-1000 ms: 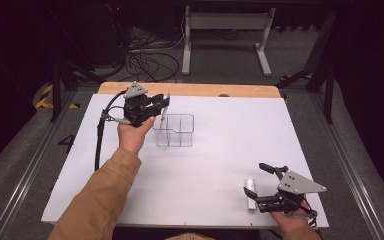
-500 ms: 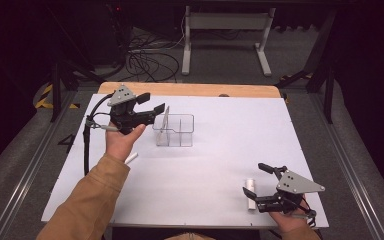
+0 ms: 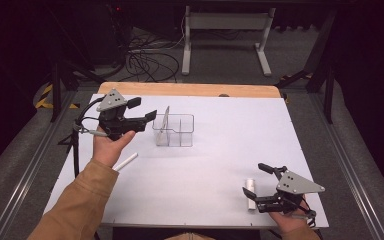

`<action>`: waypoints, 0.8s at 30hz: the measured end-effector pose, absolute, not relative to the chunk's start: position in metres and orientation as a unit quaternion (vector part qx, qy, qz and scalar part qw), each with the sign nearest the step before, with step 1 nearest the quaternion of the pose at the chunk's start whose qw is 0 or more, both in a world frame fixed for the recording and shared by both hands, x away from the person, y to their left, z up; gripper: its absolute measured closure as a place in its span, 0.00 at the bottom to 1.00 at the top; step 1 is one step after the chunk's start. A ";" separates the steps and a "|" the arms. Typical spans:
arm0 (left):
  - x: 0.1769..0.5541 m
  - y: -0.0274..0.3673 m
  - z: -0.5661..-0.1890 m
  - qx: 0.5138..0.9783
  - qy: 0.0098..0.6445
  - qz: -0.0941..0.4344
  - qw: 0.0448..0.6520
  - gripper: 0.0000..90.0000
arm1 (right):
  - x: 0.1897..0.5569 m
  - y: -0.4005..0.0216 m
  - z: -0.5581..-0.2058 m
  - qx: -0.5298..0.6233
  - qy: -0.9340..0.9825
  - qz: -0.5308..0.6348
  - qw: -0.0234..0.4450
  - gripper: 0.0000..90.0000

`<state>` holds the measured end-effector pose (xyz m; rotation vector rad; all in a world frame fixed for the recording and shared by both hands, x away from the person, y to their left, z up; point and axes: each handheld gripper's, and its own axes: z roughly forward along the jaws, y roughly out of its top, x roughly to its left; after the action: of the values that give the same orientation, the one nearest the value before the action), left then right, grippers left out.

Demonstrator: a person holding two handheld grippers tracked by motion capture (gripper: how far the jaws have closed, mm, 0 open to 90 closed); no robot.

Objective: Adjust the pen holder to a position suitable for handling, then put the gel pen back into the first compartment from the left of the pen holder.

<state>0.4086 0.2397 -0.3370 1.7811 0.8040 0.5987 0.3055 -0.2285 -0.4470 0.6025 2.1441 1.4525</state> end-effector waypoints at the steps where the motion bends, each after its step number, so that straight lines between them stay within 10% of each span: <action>1: 0.407 0.242 -0.337 0.746 0.336 0.251 0.517 0.31 | 0.305 -0.229 -0.447 0.222 0.783 0.531 0.238 0.13; 24: 0.390 0.271 -0.361 0.802 0.365 0.226 0.415 0.31 | 0.304 -0.228 -0.447 0.221 0.784 0.528 0.238 0.13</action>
<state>0.3903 0.2706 -0.3612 2.0143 0.9181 0.5682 0.3042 -0.2275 -0.4472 0.6045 2.1487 1.4476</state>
